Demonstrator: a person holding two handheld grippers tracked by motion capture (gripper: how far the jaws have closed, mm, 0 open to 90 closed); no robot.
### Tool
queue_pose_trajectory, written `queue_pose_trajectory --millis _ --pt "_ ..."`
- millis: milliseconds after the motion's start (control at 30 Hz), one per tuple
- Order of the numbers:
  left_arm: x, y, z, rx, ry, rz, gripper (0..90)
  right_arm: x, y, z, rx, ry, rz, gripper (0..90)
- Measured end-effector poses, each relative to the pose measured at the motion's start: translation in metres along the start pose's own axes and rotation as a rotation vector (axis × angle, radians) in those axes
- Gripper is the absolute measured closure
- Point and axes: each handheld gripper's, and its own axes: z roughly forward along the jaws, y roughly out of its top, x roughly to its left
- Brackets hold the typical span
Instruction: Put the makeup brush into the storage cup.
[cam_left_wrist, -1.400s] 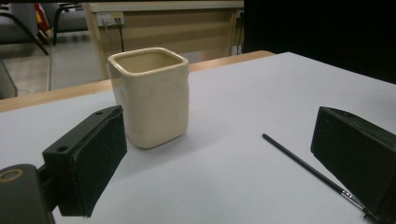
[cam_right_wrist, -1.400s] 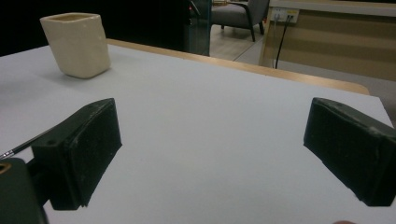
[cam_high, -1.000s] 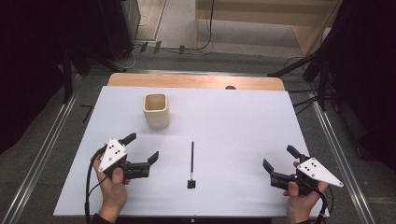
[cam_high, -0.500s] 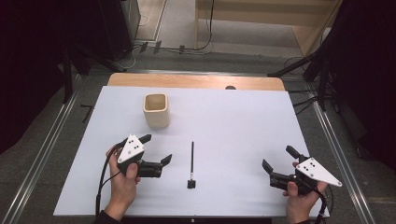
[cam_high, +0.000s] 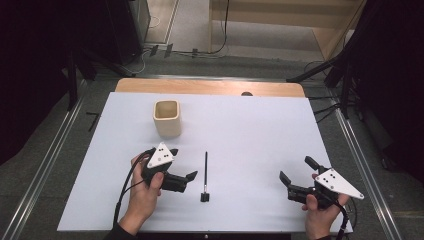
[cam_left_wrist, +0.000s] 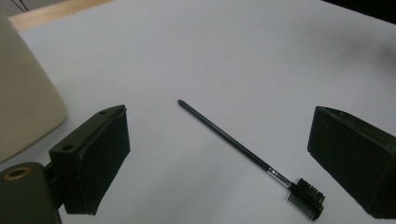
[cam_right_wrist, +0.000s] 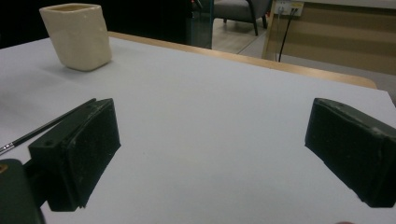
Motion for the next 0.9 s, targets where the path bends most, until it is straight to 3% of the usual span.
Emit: queue_pose_trajectory --millis 367,500,567,633,900 --pt "-0.009 0.007 0.021 0.133 -0.078 0.003 6.7 -0.001 0.0 0.001 0.006 0.0 -0.002 3.7" --pt "-0.014 0.01 0.035 0.216 -0.099 -0.007 6.8 0.0 -0.001 0.002 0.009 0.003 -0.002 3.8" --pt "-0.015 0.01 0.038 0.234 -0.099 -0.009 6.8 0.0 -0.001 0.002 0.009 0.002 -0.003 3.9" --pt "-0.017 0.012 0.047 0.286 -0.1 -0.012 6.8 0.0 -0.001 0.001 0.01 0.002 -0.003 3.9" --pt "-0.022 0.01 0.07 0.392 -0.064 -0.067 4.1 -0.002 -0.001 0.001 0.015 0.002 0.006 4.0"
